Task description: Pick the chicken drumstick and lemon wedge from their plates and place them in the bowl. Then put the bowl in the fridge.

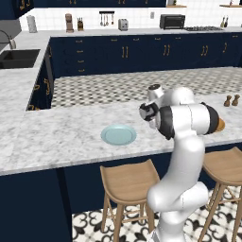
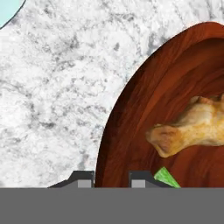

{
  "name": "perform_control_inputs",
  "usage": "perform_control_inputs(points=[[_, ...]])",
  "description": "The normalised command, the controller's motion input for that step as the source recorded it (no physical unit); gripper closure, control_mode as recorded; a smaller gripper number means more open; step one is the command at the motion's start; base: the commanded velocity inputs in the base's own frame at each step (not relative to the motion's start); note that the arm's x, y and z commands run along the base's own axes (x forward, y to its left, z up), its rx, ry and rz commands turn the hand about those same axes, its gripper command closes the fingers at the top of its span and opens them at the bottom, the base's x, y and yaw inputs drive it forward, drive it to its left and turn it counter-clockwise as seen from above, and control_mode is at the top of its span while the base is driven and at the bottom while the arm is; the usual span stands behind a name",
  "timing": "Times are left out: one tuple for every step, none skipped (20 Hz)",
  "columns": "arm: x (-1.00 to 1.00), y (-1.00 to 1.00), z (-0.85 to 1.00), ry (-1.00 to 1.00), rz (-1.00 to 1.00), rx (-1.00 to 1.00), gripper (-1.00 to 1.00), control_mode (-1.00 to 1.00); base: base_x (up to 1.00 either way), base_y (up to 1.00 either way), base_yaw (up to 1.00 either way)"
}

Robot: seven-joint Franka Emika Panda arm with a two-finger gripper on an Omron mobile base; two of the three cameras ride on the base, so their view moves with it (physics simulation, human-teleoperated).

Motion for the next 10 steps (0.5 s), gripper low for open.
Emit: perform_control_inputs(points=[[0.0,0.14,0.95,-0.19,0.25,-0.03,1.0,-1.0,0.0,0.0,0.0],[0.0,0.14,0.95,-0.2,0.26,-0.03,1.0,-1.0,0.0,0.0,0.0],[0.0,0.14,0.93,-0.23,0.27,-0.05,1.0,-1.0,0.0,0.0,0.0],[0.0,0.09,0.87,-0.29,0.28,-0.05,1.0,-1.0,0.0,0.0,0.0],[0.0,0.03,0.84,-0.35,0.3,-0.05,1.0,-1.0,0.0,0.0,0.0],[0.0,0.01,0.81,-0.37,0.33,-0.05,1.0,-1.0,0.0,0.0,0.0],[0.0,0.03,0.84,-0.3,0.35,-0.04,1.0,-1.0,0.0,0.0,0.0],[0.0,0.1,0.93,-0.17,0.45,-0.06,1.0,-1.0,0.0,0.0,0.0],[-0.01,0.19,0.93,-0.08,0.48,-0.11,1.0,-1.0,0.0,0.0,0.0],[-0.09,0.24,0.91,-0.04,0.5,-0.16,1.0,-1.0,0.0,0.0,0.0]])
